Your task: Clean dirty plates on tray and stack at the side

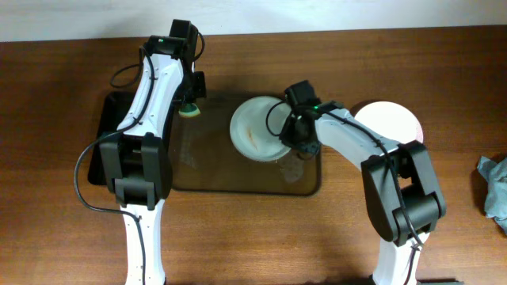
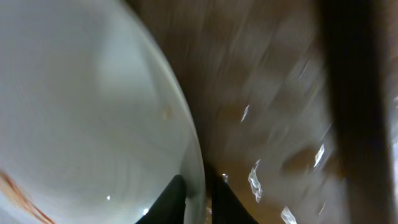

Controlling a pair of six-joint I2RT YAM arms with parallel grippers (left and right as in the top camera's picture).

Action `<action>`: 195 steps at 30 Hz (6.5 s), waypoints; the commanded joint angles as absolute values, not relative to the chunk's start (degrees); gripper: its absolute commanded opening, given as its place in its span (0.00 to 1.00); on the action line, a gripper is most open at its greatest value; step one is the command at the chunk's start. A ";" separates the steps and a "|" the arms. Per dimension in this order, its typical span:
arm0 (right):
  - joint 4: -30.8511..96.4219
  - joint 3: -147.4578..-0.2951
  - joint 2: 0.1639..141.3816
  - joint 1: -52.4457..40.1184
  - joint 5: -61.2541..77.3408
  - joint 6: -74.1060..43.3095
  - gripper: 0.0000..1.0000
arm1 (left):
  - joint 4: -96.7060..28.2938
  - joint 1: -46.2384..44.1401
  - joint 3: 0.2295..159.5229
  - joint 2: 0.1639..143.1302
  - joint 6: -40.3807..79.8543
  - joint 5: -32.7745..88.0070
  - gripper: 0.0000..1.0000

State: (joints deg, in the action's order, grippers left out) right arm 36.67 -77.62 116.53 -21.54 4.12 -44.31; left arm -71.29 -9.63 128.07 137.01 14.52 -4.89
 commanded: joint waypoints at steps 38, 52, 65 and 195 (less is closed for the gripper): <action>32.14 -85.71 127.68 -20.86 25.58 -34.76 0.04 | -73.23 -11.16 119.07 137.12 2.92 14.85 0.01; 30.61 -85.71 127.68 -20.93 23.51 -36.91 0.04 | -59.27 -16.38 105.45 137.34 0.58 21.74 0.01; 30.76 -85.69 127.68 -20.97 23.24 -36.45 0.04 | -65.76 -16.36 105.45 138.12 20.53 -11.35 0.01; 44.64 -69.65 97.82 17.23 -0.64 -24.34 0.74 | -77.32 -2.24 138.28 138.85 0.40 23.94 0.01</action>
